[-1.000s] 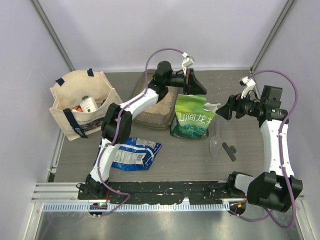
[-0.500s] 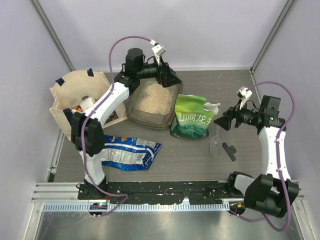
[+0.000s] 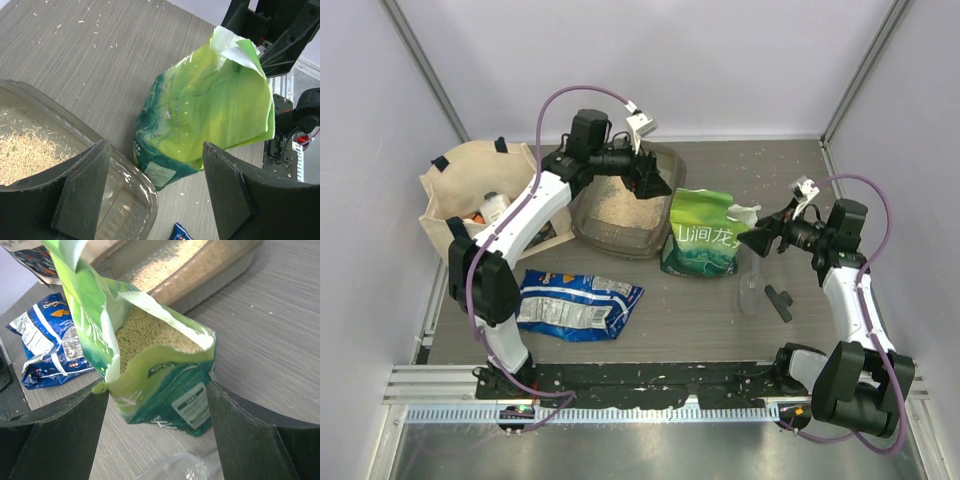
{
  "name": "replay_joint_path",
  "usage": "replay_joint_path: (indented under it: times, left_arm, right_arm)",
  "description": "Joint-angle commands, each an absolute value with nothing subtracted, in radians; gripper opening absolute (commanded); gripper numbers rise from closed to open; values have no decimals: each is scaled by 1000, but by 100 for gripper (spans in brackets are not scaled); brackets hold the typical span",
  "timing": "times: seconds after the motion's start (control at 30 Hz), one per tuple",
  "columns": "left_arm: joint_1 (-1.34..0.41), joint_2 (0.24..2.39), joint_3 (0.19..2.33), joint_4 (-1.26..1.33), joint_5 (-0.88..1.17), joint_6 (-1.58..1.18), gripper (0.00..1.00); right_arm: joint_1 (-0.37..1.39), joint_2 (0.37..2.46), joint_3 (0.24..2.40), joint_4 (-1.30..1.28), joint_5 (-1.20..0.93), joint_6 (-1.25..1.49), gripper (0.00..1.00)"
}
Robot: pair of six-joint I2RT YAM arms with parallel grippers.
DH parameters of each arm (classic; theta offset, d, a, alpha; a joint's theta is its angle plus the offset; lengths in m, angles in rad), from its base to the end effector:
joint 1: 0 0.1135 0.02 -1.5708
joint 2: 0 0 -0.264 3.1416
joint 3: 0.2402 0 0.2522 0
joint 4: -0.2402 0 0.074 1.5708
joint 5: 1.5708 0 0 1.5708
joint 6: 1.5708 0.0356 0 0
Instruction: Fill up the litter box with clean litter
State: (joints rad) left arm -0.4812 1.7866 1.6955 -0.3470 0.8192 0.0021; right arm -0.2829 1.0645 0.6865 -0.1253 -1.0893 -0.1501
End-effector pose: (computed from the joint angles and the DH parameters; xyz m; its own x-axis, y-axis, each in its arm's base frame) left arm 0.3558 -0.2151 0.3671 -0.3741 0.1970 -0.9062 0.9033 0.2986 -0.3080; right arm 0.2211 -0.0314 0.2661 -0.3658 0.0342 -0.9301 -0.6786 0.6741 0.2917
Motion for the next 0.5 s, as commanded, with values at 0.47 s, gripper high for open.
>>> replay_joint_path:
  times: [0.47]
  left_arm:
    - [-479, 1798, 1733, -425, 818, 72, 77]
  right_arm:
    - [-210, 1161, 761, -9, -1121, -262, 82]
